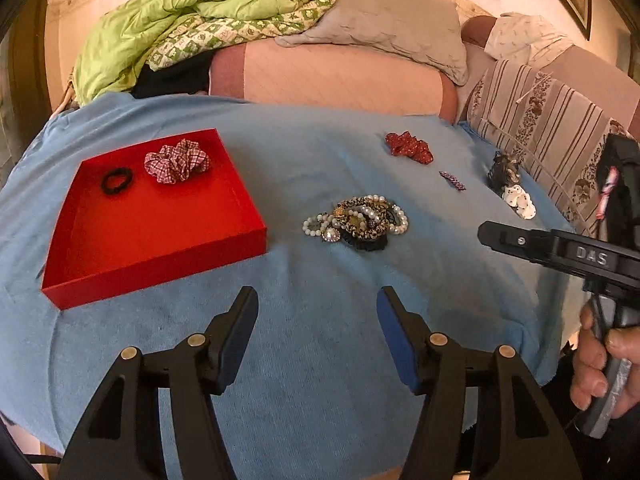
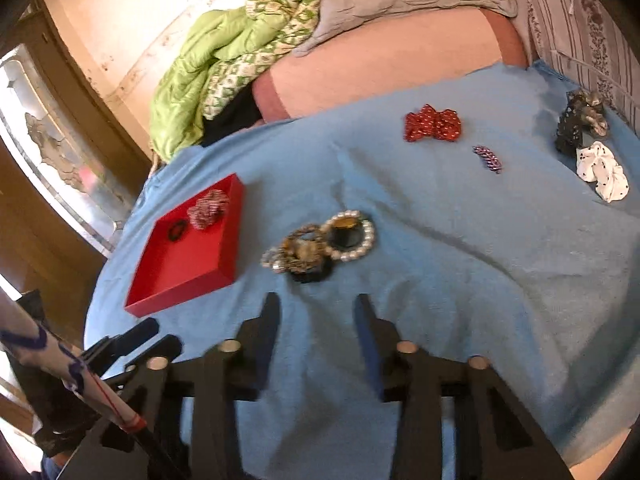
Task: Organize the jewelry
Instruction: 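Withdraw both tools from the tray toward the bracelet pile, then grasp the leopard-print bracelet with the left tool while the right tool grasps the pearl bracelet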
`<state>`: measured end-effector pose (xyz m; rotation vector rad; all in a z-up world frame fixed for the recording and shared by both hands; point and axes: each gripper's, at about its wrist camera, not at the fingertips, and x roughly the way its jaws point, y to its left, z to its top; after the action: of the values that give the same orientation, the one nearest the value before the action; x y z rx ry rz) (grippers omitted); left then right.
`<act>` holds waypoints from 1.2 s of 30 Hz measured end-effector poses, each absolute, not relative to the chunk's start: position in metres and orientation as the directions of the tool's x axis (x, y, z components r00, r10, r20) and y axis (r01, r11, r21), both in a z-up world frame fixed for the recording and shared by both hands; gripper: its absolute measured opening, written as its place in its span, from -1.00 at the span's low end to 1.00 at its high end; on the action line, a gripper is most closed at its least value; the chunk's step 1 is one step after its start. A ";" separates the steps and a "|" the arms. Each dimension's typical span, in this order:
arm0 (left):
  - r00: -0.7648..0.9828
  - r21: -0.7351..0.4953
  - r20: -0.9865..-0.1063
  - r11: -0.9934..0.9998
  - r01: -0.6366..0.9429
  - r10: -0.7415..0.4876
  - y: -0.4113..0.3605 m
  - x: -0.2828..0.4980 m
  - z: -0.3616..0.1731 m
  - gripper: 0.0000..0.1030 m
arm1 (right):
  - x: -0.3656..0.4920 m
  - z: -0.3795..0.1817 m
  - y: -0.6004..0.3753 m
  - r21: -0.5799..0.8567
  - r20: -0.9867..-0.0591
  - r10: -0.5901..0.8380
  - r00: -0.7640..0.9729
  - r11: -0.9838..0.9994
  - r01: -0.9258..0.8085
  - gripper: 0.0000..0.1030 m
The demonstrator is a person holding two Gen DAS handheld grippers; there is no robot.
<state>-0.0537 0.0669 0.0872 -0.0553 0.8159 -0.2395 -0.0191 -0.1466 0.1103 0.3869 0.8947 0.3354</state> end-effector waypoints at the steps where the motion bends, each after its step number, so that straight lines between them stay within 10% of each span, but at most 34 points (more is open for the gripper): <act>1: 0.660 -0.138 -0.717 0.974 0.183 -0.225 0.066 -0.051 0.087 0.18 | -0.011 0.106 -0.150 0.466 -0.688 0.437 0.579 0.878 -0.109 -0.26; 20: 0.608 -0.098 -0.764 0.970 0.223 -0.217 0.048 0.039 0.065 0.17 | 0.106 0.039 -0.123 0.249 -0.844 0.306 0.441 0.951 -0.185 -0.30; 23: 0.611 -0.069 -0.767 0.971 0.227 -0.197 0.045 0.045 0.066 0.17 | 0.106 0.041 -0.114 0.141 -0.850 0.229 0.475 0.967 -0.214 -0.74; 34: 0.549 -0.017 -0.815 0.955 0.298 -0.186 -0.002 0.083 0.045 0.17 | 0.100 0.078 -0.182 0.294 -0.730 0.264 0.631 0.954 -0.059 -0.81; 36: 0.541 0.025 -0.827 0.953 0.303 -0.150 -0.013 0.092 0.036 -0.18 | 0.100 0.081 -0.187 0.325 -0.712 0.284 0.642 0.944 -0.058 -0.81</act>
<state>0.0920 -0.0129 0.0362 0.1728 0.9629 -0.2706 0.1002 -0.1871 0.0808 0.2844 0.8536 0.1981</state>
